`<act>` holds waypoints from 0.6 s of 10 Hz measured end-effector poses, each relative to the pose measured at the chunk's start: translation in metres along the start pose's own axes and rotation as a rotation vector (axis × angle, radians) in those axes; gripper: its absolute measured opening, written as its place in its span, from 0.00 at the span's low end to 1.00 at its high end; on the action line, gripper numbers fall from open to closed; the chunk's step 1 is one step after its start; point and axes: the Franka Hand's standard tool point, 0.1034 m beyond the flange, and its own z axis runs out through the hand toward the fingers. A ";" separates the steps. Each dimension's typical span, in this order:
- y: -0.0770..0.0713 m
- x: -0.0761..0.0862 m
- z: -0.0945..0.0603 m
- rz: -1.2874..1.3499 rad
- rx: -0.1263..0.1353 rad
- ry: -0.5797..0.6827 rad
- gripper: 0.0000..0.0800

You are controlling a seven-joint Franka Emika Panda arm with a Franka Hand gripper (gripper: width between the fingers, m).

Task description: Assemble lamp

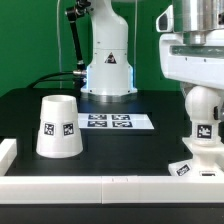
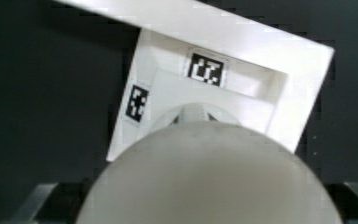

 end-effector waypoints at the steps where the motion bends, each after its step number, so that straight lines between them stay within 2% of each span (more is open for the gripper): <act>1: -0.001 0.000 0.000 0.105 0.000 -0.006 0.72; 3: 0.001 -0.005 0.001 0.122 -0.048 -0.022 0.72; 4: -0.002 -0.006 0.001 0.206 -0.033 -0.028 0.72; 6: -0.002 -0.007 0.001 0.288 -0.031 -0.027 0.72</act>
Offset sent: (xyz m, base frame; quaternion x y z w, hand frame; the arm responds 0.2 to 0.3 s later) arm 0.0000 0.0000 0.0000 0.0000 0.0000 0.1938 0.9810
